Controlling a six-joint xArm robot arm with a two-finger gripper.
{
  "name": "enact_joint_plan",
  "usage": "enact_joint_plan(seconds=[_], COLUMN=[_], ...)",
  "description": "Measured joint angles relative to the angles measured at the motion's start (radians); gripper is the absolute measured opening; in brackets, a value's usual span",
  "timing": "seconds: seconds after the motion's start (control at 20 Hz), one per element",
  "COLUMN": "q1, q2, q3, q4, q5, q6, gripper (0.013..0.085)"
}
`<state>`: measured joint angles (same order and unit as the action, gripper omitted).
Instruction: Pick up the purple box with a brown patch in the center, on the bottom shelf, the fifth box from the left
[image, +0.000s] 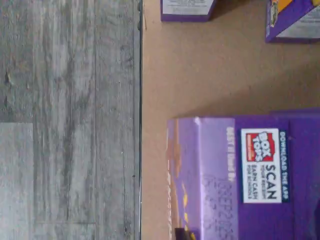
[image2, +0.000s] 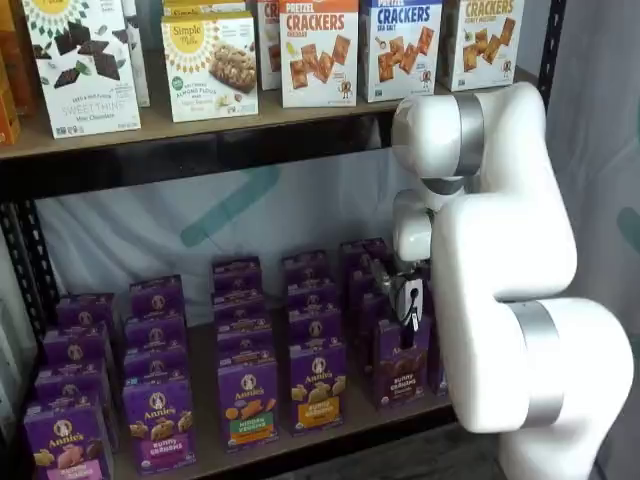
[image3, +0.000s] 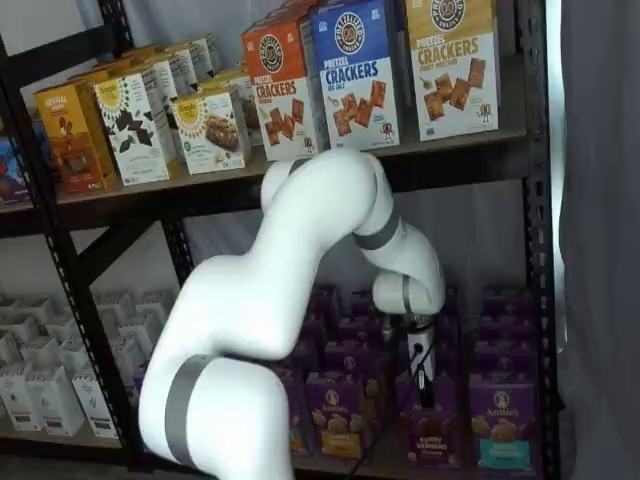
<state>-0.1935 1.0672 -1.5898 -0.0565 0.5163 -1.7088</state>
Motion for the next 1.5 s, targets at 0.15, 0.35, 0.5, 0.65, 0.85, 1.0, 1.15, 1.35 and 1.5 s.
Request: enact_joint_plan(seconds=[0.15, 0.35, 0.5, 0.65, 0.85, 1.0, 1.15, 1.35, 1.5], q1=[0.003, 0.007, 0.01, 0.012, 0.013, 0.015, 0.019, 0.023, 0.026], q2=[-0.003, -0.012, -0.019, -0.027, -0.04, -0.073, -0.129, -0.209, -0.262], q3=[-0.001, 0.01, 0.019, 0.029, 0.04, 0.084, 0.158, 0.255, 0.32], q4=[-0.005, -0.001, -0.003, -0.013, -0.037, -0.038, 0.045, 0.092, 0.105], q5=[0.014, 0.008, 0.003, -0.002, 0.012, 0.001, -0.027, -0.038, -0.033], q6=[0.007, 0.009, 0.013, 0.023, 0.045, 0.048, -0.021, -0.058, -0.067], gripper=[0.037, 0.037, 0.029, 0.029, 0.029, 0.029, 0.029, 0.029, 0.029])
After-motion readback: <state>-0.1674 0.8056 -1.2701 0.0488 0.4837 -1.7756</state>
